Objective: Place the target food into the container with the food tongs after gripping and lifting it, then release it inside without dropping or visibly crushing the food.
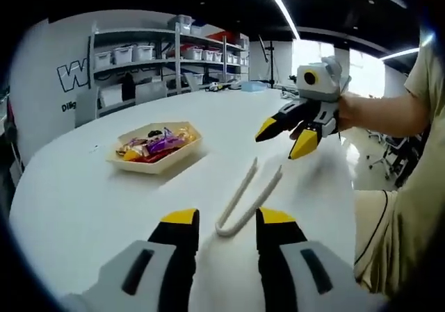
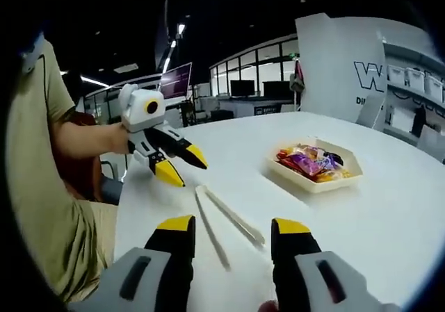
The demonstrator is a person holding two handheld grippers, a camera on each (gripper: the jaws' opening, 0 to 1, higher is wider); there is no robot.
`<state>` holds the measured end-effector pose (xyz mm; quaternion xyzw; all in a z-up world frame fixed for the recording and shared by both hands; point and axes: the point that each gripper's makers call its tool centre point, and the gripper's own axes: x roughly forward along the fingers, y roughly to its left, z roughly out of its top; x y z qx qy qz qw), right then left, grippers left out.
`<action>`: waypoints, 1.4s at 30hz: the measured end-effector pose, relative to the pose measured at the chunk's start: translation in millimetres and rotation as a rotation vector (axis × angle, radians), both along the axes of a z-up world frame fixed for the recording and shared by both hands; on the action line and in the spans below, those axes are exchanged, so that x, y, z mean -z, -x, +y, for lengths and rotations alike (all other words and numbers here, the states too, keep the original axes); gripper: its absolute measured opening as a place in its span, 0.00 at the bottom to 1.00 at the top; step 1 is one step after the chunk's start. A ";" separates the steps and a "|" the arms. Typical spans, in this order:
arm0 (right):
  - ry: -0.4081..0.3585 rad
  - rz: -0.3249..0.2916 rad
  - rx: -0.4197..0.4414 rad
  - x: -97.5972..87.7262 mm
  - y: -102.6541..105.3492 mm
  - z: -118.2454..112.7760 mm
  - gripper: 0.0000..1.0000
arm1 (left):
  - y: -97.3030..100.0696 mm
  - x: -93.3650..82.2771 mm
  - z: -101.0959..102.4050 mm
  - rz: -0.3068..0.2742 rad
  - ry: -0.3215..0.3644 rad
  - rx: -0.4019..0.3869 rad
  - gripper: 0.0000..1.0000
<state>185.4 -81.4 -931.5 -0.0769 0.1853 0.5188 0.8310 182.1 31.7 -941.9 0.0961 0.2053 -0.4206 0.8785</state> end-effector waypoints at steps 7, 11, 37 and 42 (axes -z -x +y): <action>-0.036 0.000 0.050 -4.0 -3.8 -2.4 0.46 | -0.8 -2.9 3.5 -0.005 0.021 -0.044 0.36; -0.044 0.006 0.067 -5.3 -4.1 -3.5 0.48 | -0.3 -0.9 3.9 0.004 0.020 -0.056 0.38; -0.056 -0.029 0.150 -20.0 -9.6 -5.7 0.61 | -0.7 -0.7 10.9 0.019 0.067 -0.141 0.54; -0.038 -0.019 0.159 -18.1 -9.3 -4.5 0.66 | -0.6 -1.4 11.4 0.023 0.084 -0.161 0.59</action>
